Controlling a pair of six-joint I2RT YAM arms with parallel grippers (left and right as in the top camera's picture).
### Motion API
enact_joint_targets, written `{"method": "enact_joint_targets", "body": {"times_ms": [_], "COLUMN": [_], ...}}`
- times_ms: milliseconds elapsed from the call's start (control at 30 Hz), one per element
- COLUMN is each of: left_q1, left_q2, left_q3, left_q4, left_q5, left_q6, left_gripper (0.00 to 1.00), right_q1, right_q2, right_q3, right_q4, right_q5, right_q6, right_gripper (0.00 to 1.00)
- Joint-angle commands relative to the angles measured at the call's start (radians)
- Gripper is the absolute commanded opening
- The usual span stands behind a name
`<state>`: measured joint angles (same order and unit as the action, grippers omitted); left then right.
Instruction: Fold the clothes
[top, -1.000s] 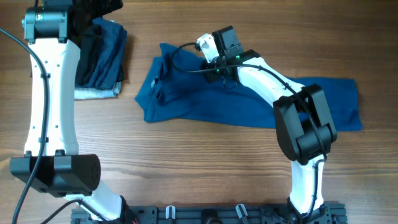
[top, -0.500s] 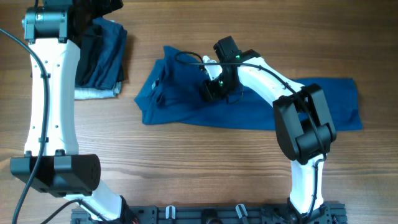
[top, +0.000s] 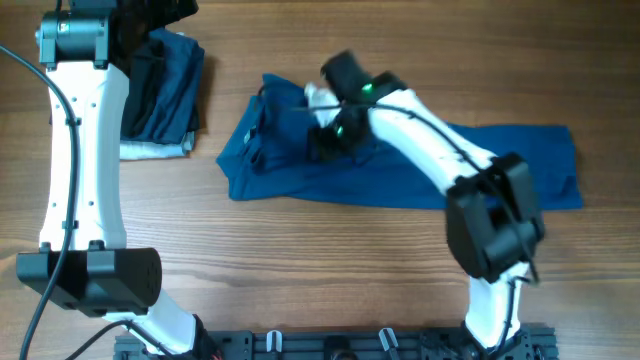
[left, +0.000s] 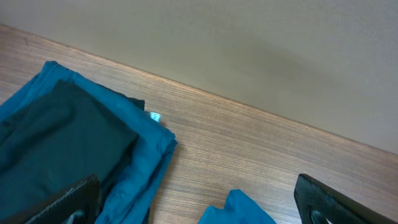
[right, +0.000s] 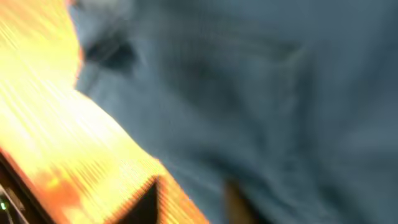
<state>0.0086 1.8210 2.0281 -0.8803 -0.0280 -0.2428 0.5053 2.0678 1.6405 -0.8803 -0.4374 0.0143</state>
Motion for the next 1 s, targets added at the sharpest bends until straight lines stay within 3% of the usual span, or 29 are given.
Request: {"method": "enact_joint_targets", "body": {"times_ms": [0, 267, 467, 567, 633, 667, 700, 967], "left_q1": [0.003, 0.003, 0.003, 0.003, 0.003, 0.003, 0.003, 0.003], "left_q2": [0.006, 0.006, 0.006, 0.006, 0.006, 0.006, 0.006, 0.006], "left_q3": [-0.005, -0.005, -0.005, -0.005, -0.005, -0.005, -0.005, -0.005], "left_q4": [-0.001, -0.001, 0.000, -0.001, -0.001, -0.001, -0.001, -0.001], "left_q5": [0.002, 0.002, 0.002, 0.002, 0.002, 0.002, 0.002, 0.002], "left_q6": [-0.001, 0.000, 0.000, 0.000, 0.000, 0.000, -0.001, 0.000], "left_gripper": [1.00, 1.00, 1.00, 1.00, 1.00, 1.00, 1.00, 1.00], "right_q1": [-0.035, -0.015, -0.014, -0.014, -0.011, -0.009, -0.007, 0.051], "right_q2": [-0.019, 0.150, 0.166, 0.167, 0.167, 0.167, 0.167, 0.110], "right_q3": [0.028, 0.027, 0.022, 0.009, -0.005, -0.011, -0.012, -0.008], "right_q4": [0.035, 0.195, 0.270, 0.263, 0.262, 0.263, 0.261, 0.173], "right_q5": [0.034, 0.050, 0.071, 0.071, 0.071, 0.071, 0.071, -0.066], "right_q6": [-0.013, -0.090, -0.105, -0.045, -0.037, -0.037, -0.037, 0.043], "right_gripper": [0.55, 0.52, 0.50, 0.31, 0.27, 0.20, 0.07, 0.04]}}
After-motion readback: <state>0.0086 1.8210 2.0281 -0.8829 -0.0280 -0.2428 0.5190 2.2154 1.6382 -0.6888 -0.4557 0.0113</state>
